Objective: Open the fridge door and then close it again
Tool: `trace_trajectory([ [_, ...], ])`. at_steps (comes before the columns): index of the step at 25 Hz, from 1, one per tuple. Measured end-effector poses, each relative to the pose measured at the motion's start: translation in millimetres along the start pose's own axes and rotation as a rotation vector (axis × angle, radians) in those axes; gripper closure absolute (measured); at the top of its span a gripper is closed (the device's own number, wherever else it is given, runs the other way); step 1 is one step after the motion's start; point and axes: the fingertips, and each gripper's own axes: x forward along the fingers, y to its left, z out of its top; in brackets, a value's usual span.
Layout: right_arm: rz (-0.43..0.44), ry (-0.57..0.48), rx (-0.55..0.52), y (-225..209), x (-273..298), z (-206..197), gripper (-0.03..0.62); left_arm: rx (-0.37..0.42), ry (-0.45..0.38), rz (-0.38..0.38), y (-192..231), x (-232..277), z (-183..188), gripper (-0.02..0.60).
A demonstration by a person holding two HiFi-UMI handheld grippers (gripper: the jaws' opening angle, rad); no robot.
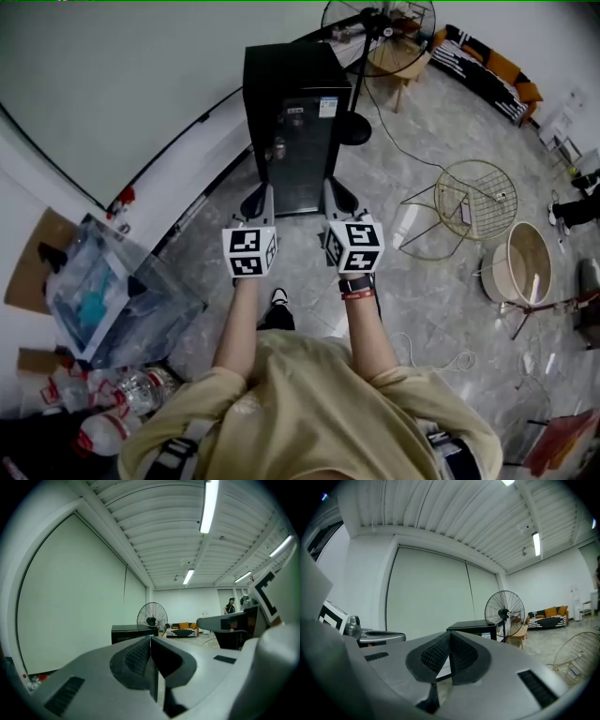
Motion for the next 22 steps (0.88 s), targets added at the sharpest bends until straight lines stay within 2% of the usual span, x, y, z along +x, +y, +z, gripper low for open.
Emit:
trace_trajectory([
  [14,0.018,0.068,-0.042,-5.1,158.5,-0.1,0.571,-0.026,0.053,-0.022,92.5,126.9,-7.0,0.560],
  [22,0.051,0.098,-0.097,15.5,244.4,-3.8,0.571,-0.073,0.073,-0.042,155.3,180.7,-20.3,0.560],
])
